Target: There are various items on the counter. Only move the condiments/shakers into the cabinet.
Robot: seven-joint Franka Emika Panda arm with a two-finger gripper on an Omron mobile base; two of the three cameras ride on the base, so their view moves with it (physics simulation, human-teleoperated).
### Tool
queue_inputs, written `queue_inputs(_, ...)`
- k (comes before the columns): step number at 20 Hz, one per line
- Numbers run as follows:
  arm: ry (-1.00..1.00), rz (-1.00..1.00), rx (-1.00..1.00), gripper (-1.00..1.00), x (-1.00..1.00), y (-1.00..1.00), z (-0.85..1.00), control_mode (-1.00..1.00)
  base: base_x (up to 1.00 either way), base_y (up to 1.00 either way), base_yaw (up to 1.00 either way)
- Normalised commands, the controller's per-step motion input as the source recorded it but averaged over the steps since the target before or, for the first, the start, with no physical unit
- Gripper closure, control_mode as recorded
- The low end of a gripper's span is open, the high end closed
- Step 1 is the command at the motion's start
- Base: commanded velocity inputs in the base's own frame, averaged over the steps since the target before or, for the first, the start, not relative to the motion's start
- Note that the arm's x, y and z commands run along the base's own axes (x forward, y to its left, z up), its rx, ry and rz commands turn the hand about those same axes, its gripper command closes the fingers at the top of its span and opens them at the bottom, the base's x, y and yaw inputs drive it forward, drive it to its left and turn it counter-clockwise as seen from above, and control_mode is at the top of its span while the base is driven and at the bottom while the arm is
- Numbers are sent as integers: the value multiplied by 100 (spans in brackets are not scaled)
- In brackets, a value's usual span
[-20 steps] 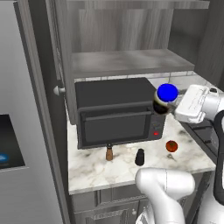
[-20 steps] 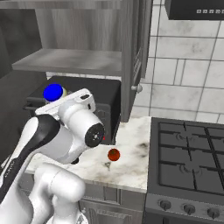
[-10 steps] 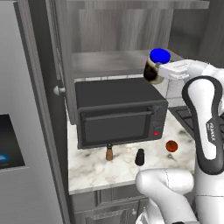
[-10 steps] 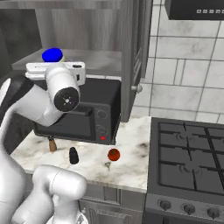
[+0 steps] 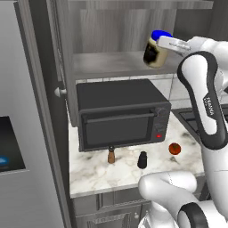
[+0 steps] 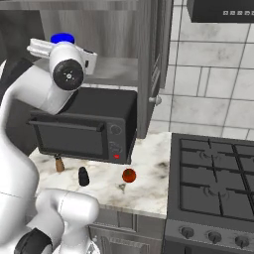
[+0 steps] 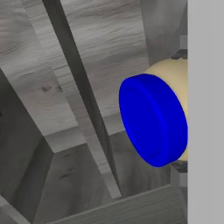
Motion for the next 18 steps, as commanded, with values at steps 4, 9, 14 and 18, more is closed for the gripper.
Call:
queue_inputs(4,0,0,0,100,30,0,-1,-100,0,0,0)
queue_inputs(9,2,-2,-1,100,49,0,-8,-100,0,0,0)
queue_inputs(14,12,-1,-4,100,58,0,-28,-100,0,0,0)
queue_inputs(18,4,-3,-2,100,51,0,-4,-100,0,0,0)
